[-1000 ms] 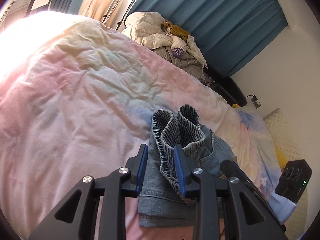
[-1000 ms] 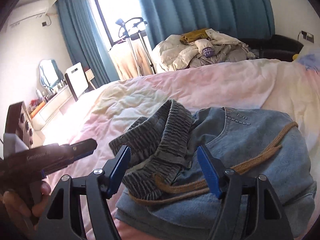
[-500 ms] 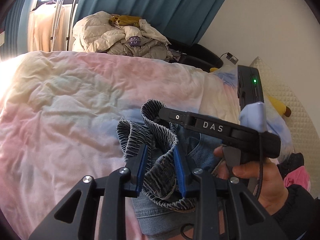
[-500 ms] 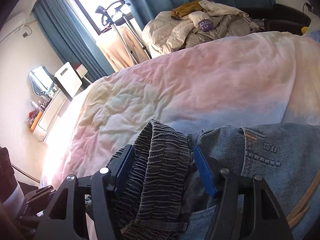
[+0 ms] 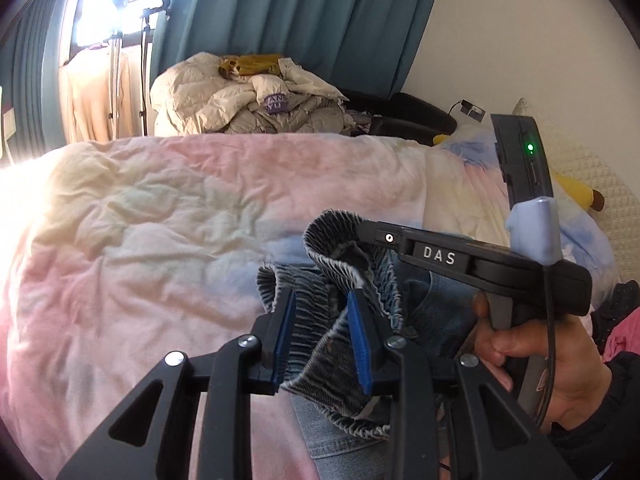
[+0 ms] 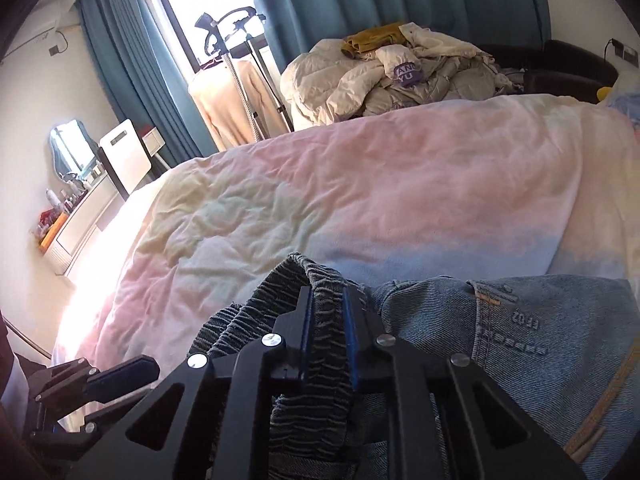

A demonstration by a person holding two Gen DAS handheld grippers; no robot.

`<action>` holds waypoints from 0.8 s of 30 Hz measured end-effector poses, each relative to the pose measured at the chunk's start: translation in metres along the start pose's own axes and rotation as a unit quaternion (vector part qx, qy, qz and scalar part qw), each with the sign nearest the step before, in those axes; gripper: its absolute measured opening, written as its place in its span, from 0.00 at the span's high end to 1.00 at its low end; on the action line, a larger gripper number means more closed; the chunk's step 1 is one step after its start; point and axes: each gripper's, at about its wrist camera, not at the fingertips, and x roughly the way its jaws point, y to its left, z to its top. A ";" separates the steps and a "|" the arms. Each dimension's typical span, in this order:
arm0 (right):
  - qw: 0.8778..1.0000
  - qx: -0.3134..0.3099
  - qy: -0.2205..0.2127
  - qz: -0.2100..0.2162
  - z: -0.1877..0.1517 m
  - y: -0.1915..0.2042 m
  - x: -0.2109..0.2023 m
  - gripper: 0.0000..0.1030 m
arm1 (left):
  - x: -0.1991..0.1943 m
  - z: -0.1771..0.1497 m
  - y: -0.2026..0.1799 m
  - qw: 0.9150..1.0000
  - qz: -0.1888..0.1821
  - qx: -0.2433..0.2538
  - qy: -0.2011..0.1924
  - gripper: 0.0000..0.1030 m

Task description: Fold clothes

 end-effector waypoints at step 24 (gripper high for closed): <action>0.999 0.004 -0.035 0.016 -0.003 -0.011 -0.013 0.93 | 0.013 -0.019 0.015 0.994 -0.056 -0.092 0.022 0.71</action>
